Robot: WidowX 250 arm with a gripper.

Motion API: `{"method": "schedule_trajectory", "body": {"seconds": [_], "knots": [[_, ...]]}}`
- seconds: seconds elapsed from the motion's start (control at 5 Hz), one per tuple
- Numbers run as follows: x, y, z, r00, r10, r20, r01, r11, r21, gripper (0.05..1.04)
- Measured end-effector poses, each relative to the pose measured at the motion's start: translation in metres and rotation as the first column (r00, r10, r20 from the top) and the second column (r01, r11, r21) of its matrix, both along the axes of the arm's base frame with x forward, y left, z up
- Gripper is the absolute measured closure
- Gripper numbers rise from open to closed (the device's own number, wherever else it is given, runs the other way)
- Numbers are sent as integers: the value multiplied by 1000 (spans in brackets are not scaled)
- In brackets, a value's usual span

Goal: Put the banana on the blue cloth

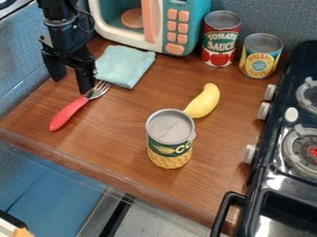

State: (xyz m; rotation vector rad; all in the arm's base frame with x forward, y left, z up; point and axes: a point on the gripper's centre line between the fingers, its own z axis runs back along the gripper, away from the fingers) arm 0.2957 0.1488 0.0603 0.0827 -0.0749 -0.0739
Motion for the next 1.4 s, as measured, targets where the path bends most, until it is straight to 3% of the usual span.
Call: {"method": "schedule_trajectory", "body": {"seconds": [0.2,0.6,1.0,1.2,1.4], "knots": [[-3,-4,-13,999,5,-39,-6,1000,-21,84],[22,-74,-12,992,-120,-36,119,992,-36,84],[65,-149,19,979,-186,81,191,980,-53,84],[76,-169,5,982,-177,71,182,981,-72,84],[85,-198,-18,977,-209,41,210,977,-44,83]]}}
